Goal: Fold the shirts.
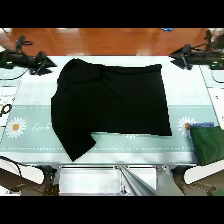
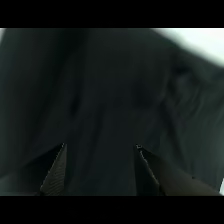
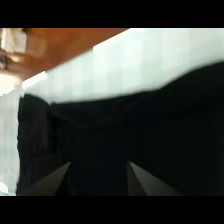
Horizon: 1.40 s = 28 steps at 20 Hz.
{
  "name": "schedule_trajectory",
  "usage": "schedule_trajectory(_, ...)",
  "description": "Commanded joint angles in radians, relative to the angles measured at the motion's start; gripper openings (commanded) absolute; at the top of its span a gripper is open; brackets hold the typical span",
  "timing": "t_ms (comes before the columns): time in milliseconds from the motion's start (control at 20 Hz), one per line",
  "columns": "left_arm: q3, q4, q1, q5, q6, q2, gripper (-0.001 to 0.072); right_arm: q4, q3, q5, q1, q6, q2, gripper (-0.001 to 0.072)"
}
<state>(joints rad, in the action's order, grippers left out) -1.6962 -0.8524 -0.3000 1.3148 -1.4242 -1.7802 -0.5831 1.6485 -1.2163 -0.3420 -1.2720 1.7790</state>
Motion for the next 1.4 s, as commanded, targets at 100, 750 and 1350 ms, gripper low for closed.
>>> schedule_trajectory(100,0.380,-0.091,-0.161,0.045,0.056,0.296,0.0508,-0.510,-0.429,-0.004,-0.104,-0.177,-0.379,0.0407)
schedule_trajectory(750,1.101,0.003,-0.476,-0.022,0.229,0.470,0.0507,-0.209,-1.231,0.062,-0.259,0.032,-1.003,0.0407)
schedule_trajectory(1350,1.098,0.022,-0.245,-0.152,0.261,0.381,0.0216,-0.201,-1.231,0.057,-0.259,0.001,-1.003,0.0407)
